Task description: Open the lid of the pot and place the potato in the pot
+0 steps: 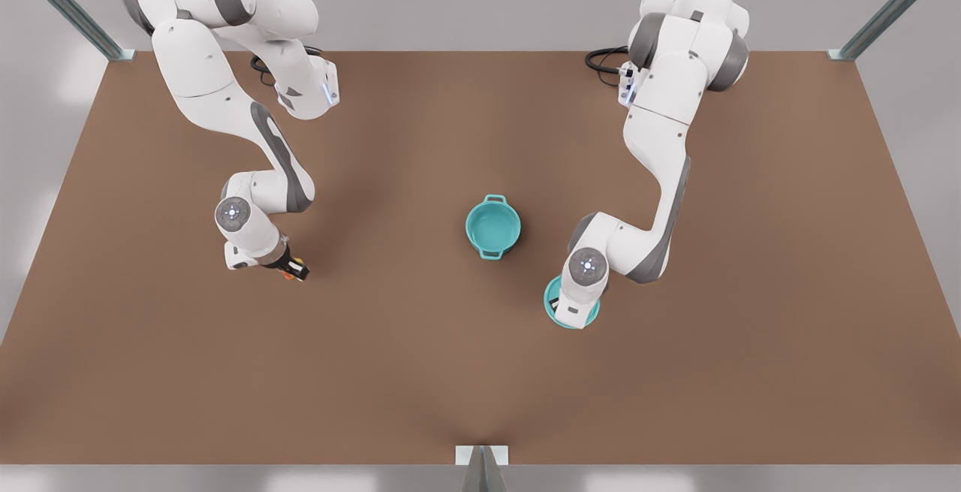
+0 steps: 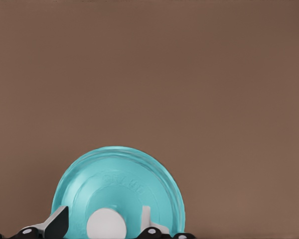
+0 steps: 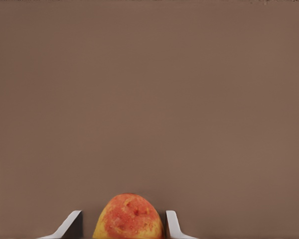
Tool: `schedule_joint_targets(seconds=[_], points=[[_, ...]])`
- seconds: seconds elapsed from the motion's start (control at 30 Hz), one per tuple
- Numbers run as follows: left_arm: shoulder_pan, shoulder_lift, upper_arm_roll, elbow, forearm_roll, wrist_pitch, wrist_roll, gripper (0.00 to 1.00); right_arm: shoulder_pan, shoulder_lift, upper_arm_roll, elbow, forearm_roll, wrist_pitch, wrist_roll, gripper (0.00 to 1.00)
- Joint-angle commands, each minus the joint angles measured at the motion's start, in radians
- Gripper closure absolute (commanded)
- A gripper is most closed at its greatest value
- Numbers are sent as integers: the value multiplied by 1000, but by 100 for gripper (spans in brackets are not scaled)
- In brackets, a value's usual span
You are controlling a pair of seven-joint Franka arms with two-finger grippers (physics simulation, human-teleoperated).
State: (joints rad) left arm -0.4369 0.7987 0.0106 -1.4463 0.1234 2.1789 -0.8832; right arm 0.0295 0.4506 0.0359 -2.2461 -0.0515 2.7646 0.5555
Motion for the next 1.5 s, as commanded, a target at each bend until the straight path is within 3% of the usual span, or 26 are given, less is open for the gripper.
schedule_joint_targets(seconds=[0.0, 0.1, 0.13, 0.23, 0.6, 0.9, 1.0, 1.1, 1.47], points=[[53, -45, 2, 0, 16, -5, 322, 0, 1, -1, -1, 0, -1, 7, 23, 31], [329, -370, 5, 37, -145, -596, 957, 0, 0, -1, 1, 0, 1, 7, 23, 40], [408, -492, 3, 21, -219, -636, 1027, 0, 0, -1, -1, 0, 1, 7, 23, 45], [472, -501, 12, 29, -269, -726, 1123, 0, 0, -1, -1, 0, 1, 7, 24, 48], [454, -521, 45, -65, -246, -708, 800, 0, 7, -93, 7, 2, -1, -34, 23, 53], [455, -521, 51, -59, -285, -703, 799, 0, 187, -176, 12, 46, 16, -129, 70, 53], [455, -521, 51, -62, -285, -703, 799, 0, 244, -178, 16, 82, 16, -154, 95, 53], [455, -521, 51, -63, -285, -703, 799, 0, 256, -184, 76, 114, 16, -183, 138, 53], [457, -521, 51, -65, -285, -705, 799, 0, 493, -90, 79, 293, 68, -264, 345, 53]])
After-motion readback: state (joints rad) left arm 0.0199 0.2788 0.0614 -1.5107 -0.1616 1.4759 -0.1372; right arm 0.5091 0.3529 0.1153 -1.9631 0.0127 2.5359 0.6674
